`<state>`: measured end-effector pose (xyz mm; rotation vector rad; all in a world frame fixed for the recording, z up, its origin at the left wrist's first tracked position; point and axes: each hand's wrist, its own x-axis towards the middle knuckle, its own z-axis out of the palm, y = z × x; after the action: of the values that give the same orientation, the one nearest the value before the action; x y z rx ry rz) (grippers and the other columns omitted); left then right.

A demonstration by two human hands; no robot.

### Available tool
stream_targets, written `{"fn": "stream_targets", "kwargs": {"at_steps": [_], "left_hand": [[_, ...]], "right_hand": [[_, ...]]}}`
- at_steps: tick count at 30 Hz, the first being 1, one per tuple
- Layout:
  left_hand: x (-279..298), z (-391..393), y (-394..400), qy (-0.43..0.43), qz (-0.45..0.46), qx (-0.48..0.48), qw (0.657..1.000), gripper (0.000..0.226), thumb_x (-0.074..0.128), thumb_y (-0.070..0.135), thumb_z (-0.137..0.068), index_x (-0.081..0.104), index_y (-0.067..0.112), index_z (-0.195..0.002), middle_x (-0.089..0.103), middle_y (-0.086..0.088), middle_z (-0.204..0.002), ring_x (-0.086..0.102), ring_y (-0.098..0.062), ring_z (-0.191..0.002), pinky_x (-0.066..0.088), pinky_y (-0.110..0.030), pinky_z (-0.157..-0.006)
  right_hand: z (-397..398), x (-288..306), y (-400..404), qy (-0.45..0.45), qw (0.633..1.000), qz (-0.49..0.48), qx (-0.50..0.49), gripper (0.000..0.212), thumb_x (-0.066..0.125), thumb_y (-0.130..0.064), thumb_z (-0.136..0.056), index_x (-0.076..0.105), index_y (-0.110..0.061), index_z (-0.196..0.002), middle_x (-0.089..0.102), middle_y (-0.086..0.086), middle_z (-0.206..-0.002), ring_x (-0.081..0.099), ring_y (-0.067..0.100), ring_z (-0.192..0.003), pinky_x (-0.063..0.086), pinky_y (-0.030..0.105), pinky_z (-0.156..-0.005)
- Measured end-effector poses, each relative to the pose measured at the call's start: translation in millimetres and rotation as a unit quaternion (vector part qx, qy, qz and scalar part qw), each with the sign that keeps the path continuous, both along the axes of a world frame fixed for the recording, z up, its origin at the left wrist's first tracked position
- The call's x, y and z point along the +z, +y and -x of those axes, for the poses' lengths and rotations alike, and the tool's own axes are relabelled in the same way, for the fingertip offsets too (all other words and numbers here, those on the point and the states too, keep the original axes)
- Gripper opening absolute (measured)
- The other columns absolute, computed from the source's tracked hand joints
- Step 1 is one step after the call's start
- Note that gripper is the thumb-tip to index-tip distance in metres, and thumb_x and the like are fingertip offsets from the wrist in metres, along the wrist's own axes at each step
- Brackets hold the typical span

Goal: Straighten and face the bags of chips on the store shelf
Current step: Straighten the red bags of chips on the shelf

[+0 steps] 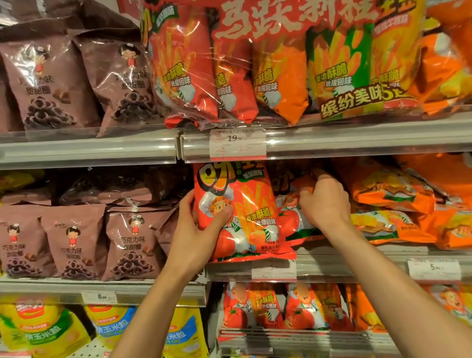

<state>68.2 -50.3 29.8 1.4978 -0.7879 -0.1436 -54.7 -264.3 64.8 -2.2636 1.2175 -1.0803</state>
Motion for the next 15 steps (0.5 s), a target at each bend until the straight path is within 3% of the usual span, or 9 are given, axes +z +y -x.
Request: {"fn": "stream_targets", "kwargs": {"at_steps": [4, 9, 12, 15], "left_hand": [[2.9, -3.1, 3.2, 0.012, 0.008, -0.002, 1.0, 0.07, 0.077, 0.048, -0.079, 0.039, 0.041, -0.137, 0.066, 0.021, -0.115, 0.068, 0.008, -0.097, 0.052, -0.008, -0.068], [0.3, -4.3, 9.4, 0.021, 0.009, -0.004, 1.0, 0.071, 0.078, 0.047, -0.078, 0.039, 0.042, -0.137, 0.067, 0.021, -0.113, 0.069, 0.006, -0.096, 0.053, -0.008, -0.066], [0.3, -3.6, 7.0, 0.017, 0.007, -0.001, 1.0, 0.075, 0.078, 0.047, -0.079, 0.038, 0.038, -0.141, 0.066, 0.018, -0.117, 0.07, 0.005, -0.096, 0.054, -0.009, -0.067], [-0.8, -3.7, 6.7, 0.013, 0.002, 0.001, 1.0, 0.077, 0.078, 0.049, -0.079, 0.036, 0.039, -0.142, 0.065, 0.02, -0.117, 0.069, 0.006, -0.096, 0.053, -0.009, -0.066]], "right_hand": [[0.4, -2.6, 3.3, -0.06, 0.997, 0.046, -0.016, 0.023, 0.057, -0.015, -0.094, 0.064, 0.005, -0.104, 0.066, 0.025, -0.109, 0.062, 0.043, -0.1, 0.044, 0.037, -0.075], [-8.0, -15.4, 3.4, -0.15, 0.984, 0.091, -0.014, 0.027, 0.056, -0.007, -0.092, 0.062, 0.011, -0.112, 0.062, 0.03, -0.114, 0.057, 0.046, -0.108, 0.044, 0.046, -0.093], [-17.9, -29.2, 0.2, -0.108, 0.99, 0.088, 0.031, 0.027, 0.053, -0.008, -0.096, 0.058, 0.012, -0.112, 0.06, 0.031, -0.113, 0.053, 0.045, -0.111, 0.04, 0.047, -0.097], [-21.6, -38.4, -8.0, -0.035, 0.997, 0.047, 0.047, 0.04, 0.054, -0.018, -0.097, 0.051, 0.014, -0.121, 0.057, 0.033, -0.119, 0.051, 0.046, -0.116, 0.04, 0.047, -0.101]]}}
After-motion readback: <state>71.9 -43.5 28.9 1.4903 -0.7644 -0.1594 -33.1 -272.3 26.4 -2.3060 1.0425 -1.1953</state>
